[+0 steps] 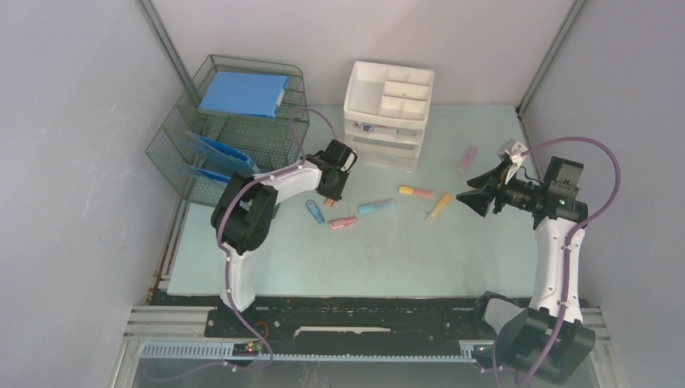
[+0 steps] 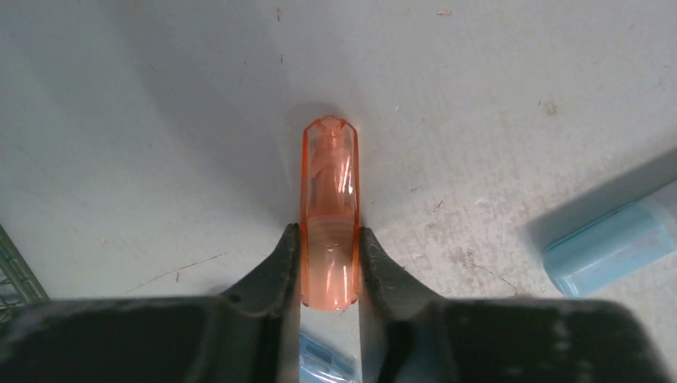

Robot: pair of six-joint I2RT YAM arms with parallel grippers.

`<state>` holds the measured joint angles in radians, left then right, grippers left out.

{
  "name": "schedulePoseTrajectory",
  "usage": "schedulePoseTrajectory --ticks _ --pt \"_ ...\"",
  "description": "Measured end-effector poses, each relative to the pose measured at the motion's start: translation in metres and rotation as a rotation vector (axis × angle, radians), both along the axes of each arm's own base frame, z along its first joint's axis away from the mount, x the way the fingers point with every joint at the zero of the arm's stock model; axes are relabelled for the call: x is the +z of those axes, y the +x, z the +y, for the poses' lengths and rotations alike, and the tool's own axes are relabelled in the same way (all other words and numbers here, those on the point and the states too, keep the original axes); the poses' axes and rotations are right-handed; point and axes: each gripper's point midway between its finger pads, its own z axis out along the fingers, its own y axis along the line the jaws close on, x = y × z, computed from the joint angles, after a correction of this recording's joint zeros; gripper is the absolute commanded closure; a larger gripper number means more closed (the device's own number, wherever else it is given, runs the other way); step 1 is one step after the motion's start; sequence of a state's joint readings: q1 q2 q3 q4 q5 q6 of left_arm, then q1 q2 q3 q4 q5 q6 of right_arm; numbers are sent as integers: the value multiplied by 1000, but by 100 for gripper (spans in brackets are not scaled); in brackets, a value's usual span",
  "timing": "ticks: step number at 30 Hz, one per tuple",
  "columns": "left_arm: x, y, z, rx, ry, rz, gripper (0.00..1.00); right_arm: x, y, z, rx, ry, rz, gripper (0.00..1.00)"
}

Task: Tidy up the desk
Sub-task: Pick up the stationery from the center of the board.

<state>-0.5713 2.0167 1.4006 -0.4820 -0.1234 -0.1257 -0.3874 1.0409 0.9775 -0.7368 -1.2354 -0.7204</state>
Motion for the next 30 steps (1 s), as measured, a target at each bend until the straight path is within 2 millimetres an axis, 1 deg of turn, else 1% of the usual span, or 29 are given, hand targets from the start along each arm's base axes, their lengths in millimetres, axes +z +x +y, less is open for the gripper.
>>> schedulePoseTrajectory --ticks 3,5,6,9,11,12,14,17,19,21,23,27,30 --pt "0 0 0 -2 0 -1 99 0 0 0 -2 0 -1 37" --pt "1 0 1 -1 -9 -19 100 1 0 -1 -2 1 -3 37" --pt "1 -4 4 1 -12 -28 100 1 0 -1 -2 1 -3 37" --pt "5 -22 16 11 -31 -52 100 1 0 0 -1 1 -4 37" --pt "15 -34 23 20 -64 -94 100 1 0 0 -1 1 -4 37" --pt "25 -39 26 26 -95 -133 100 1 0 0 -1 1 -4 37" --pt "52 -41 26 31 -171 -236 100 1 0 0 -1 1 -4 37" --pt "109 -33 20 34 -322 -444 100 1 -1 0 -1 1 -5 37" --pt "143 -29 15 32 -422 -563 100 2 -1 0 -1 0 -7 37" --pt "170 -29 10 25 -512 -660 100 2 -1 0 -1 0 -8 37" --pt "188 -30 8 31 -592 -730 100 2 -1 0 -1 -1 -9 37" --pt "205 -29 7 91 -743 -783 100 2 -1 0 -1 -1 -11 37" --pt "220 -18 5 129 -876 -791 100 3 -2 0 -1 -2 -13 37"
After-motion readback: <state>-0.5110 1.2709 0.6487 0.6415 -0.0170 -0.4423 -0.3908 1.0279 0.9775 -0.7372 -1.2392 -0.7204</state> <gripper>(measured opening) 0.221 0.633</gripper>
